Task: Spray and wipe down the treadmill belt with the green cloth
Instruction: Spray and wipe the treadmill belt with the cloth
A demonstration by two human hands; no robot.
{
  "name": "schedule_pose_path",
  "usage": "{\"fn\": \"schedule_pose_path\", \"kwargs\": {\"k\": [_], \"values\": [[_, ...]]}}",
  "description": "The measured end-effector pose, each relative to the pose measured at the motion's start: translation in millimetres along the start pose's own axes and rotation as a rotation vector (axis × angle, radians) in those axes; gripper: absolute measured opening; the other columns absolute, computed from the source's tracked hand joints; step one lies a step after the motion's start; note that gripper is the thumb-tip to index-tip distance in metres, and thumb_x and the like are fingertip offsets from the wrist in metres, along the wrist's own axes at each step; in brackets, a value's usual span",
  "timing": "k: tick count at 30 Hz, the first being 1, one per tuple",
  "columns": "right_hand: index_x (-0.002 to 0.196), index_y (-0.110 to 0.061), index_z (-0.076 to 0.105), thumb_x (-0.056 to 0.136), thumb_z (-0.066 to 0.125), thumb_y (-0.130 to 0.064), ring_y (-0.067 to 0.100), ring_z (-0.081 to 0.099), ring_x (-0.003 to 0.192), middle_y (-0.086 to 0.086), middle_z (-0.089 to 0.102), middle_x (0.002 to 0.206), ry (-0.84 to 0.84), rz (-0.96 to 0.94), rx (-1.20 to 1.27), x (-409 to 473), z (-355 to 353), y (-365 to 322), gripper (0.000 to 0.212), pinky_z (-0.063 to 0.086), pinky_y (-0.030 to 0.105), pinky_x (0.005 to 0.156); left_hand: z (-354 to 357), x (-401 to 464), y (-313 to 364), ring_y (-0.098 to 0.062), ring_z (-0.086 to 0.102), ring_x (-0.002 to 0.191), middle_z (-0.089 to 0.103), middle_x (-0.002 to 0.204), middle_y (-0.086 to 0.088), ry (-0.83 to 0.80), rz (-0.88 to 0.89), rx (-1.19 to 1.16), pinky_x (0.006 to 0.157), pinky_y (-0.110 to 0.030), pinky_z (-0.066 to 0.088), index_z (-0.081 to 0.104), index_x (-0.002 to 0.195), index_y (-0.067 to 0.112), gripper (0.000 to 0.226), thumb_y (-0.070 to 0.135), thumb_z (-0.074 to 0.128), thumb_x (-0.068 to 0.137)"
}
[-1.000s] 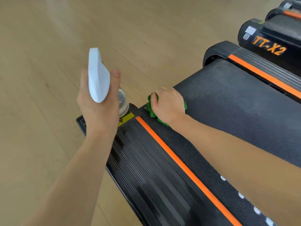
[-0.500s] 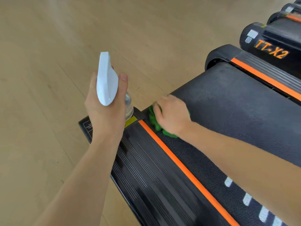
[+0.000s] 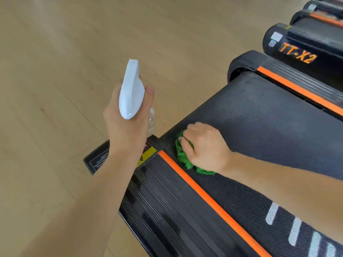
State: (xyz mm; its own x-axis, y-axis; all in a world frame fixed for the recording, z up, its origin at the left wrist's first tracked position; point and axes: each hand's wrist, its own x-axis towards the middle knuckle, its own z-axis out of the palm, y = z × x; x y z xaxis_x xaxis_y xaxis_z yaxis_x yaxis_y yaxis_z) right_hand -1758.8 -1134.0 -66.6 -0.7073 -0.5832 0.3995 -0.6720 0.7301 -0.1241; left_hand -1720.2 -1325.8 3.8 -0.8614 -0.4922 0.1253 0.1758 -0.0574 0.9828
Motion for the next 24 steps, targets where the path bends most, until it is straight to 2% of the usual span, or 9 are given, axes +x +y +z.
{"fn": "schedule_pose_path", "kwargs": {"k": [3, 5, 8, 12, 13, 15, 19, 21, 24], "values": [[0.067, -0.01, 0.053, 0.097, 0.043, -0.027, 0.028, 0.053, 0.063, 0.005, 0.055, 0.067, -0.016, 0.371, -0.098, 61, 16, 33, 0.036, 0.043, 0.033, 0.058, 9, 26, -15, -0.015, 0.048, 0.073, 0.054, 0.088, 0.007, -0.052, 0.003, 0.066, 0.06, -0.022, 0.046, 0.068, 0.111, 0.029, 0.019, 0.037, 0.076, 0.095], [0.069, -0.01, 0.054, 0.098, 0.042, -0.029, 0.03, 0.055, 0.064, 0.006, 0.056, 0.067, -0.036, 0.54, -0.161, 79, 26, 42, 0.036, 0.038, 0.032, 0.057, 11, 31, -29, -0.01, 0.048, 0.07, 0.053, 0.085, 0.005, -0.092, -0.013, 0.088, 0.057, -0.013, 0.044, 0.068, 0.109, 0.025, 0.016, 0.031, 0.076, 0.097], [0.065, -0.013, 0.047, 0.094, 0.047, -0.025, 0.029, 0.049, 0.064, 0.003, 0.048, 0.065, 0.028, 0.556, -0.105, 68, 23, 25, 0.031, 0.035, 0.033, 0.057, 13, 32, -50, 0.003, 0.051, 0.067, 0.053, 0.077, 0.014, -0.171, 0.083, 0.283, 0.065, -0.009, 0.043, 0.059, 0.099, 0.029, 0.019, 0.021, 0.076, 0.097], [0.069, -0.015, 0.057, 0.094, 0.041, -0.033, 0.026, 0.053, 0.068, 0.003, 0.055, 0.072, -0.029, 0.465, -0.088, 4, -3, -7, 0.036, 0.045, 0.035, 0.062, 16, 43, -63, 0.003, 0.052, 0.068, 0.046, 0.072, 0.018, -0.206, 0.208, 0.579, 0.064, -0.005, 0.038, 0.053, 0.102, 0.026, 0.02, 0.031, 0.072, 0.098], [0.07, -0.015, 0.059, 0.095, 0.041, -0.033, 0.025, 0.052, 0.067, 0.003, 0.055, 0.072, -0.05, 0.428, -0.095, -13, -10, -14, 0.036, 0.047, 0.036, 0.062, 16, 43, -66, -0.002, 0.052, 0.07, 0.047, 0.074, 0.019, -0.218, 0.225, 0.616, 0.066, -0.007, 0.038, 0.057, 0.107, 0.024, 0.02, 0.036, 0.071, 0.098], [0.07, -0.014, 0.06, 0.096, 0.042, -0.032, 0.024, 0.05, 0.066, 0.002, 0.054, 0.071, -0.059, 0.359, -0.106, -37, -23, -24, 0.036, 0.047, 0.037, 0.061, 19, 42, -69, -0.007, 0.055, 0.076, 0.054, 0.084, 0.017, -0.277, 0.282, 0.697, 0.071, -0.013, 0.041, 0.063, 0.123, 0.019, 0.036, 0.043, 0.069, 0.097], [0.067, -0.014, 0.059, 0.095, 0.047, -0.029, 0.024, 0.049, 0.063, 0.002, 0.053, 0.068, -0.004, 0.257, -0.138, -31, -18, -8, 0.034, 0.042, 0.036, 0.06, 17, 39, -71, -0.024, 0.067, 0.1, 0.068, 0.108, 0.005, -0.465, 0.38, 0.787, 0.084, -0.038, 0.059, 0.052, 0.138, 0.035, 0.049, 0.057, 0.06, 0.095], [0.065, -0.014, 0.058, 0.094, 0.047, -0.028, 0.026, 0.051, 0.064, 0.003, 0.054, 0.067, 0.052, 0.353, -0.189, -11, -7, 19, 0.034, 0.042, 0.036, 0.06, 18, 39, -70, -0.025, 0.067, 0.108, 0.07, 0.115, 0.003, -0.523, 0.384, 0.775, 0.088, -0.042, 0.06, 0.044, 0.139, 0.042, 0.05, 0.059, 0.059, 0.094], [0.064, -0.01, 0.059, 0.092, 0.051, -0.025, 0.033, 0.055, 0.065, 0.007, 0.056, 0.067, 0.125, 0.655, -0.223, 33, 4, 74, 0.033, 0.04, 0.035, 0.061, 17, 40, -70, -0.024, 0.069, 0.104, 0.07, 0.113, 0.005, -0.535, 0.424, 0.764, 0.089, -0.035, 0.057, 0.046, 0.137, 0.039, 0.051, 0.047, 0.07, 0.093]]}}
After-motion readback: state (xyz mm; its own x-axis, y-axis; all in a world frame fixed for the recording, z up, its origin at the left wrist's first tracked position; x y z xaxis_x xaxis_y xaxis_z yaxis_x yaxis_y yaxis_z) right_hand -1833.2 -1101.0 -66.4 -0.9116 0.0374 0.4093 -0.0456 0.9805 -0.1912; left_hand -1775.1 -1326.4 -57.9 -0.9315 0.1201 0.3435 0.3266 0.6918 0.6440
